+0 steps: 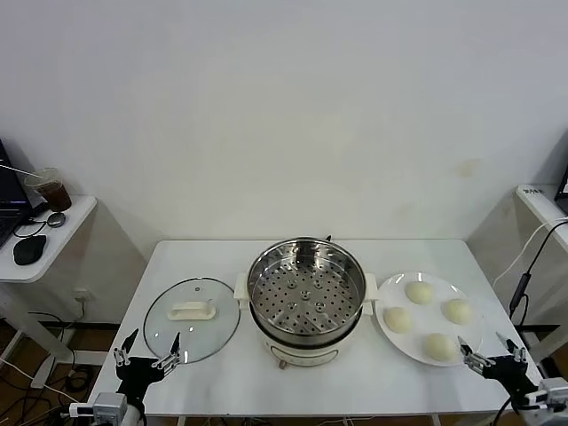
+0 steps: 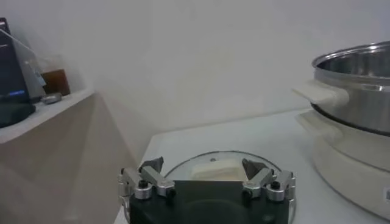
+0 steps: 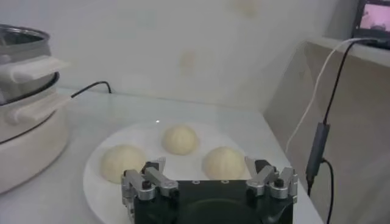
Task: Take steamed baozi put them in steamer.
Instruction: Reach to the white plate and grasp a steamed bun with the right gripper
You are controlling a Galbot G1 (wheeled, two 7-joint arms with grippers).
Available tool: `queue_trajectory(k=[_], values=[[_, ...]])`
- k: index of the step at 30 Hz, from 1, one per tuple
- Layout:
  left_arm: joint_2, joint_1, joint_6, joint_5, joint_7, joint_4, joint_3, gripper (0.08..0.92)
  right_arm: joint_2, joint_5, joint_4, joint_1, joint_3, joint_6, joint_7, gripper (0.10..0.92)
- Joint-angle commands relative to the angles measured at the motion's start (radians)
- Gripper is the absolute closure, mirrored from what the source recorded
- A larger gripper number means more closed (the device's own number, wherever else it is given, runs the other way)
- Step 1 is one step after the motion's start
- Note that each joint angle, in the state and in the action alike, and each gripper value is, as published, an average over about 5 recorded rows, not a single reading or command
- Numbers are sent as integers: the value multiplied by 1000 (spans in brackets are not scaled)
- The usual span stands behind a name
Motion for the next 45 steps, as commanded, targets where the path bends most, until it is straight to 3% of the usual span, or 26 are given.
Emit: queue_trajectory(k=[1, 5, 11, 18, 24, 29, 45], values=[[1, 0, 0, 0, 0, 0, 0, 177, -206, -165, -100, 253, -34, -104, -93, 203], [-12, -3, 0, 8, 1, -13, 3, 177, -351, -400, -230, 433, -147, -88, -266, 203], [-41, -1, -1, 23, 3, -40, 5, 177, -455, -714, -415, 770, -375, -12, -694, 203], [-61, 4, -2, 40, 3, -51, 5, 177, -431, -838, -564, 1213, -806, 91, -997, 203], [-79, 14, -2, 46, 1, -53, 4, 177, -306, -901, -751, 1463, -1125, 236, -1095, 203], [-88, 23, -4, 50, -3, -56, -5, 177, -186, -949, -899, 1512, -1191, 321, -1120, 203], [-103, 20, -7, 48, -1, -47, -6, 177, -46, -1077, -1011, 1518, -1199, 390, -1121, 203]])
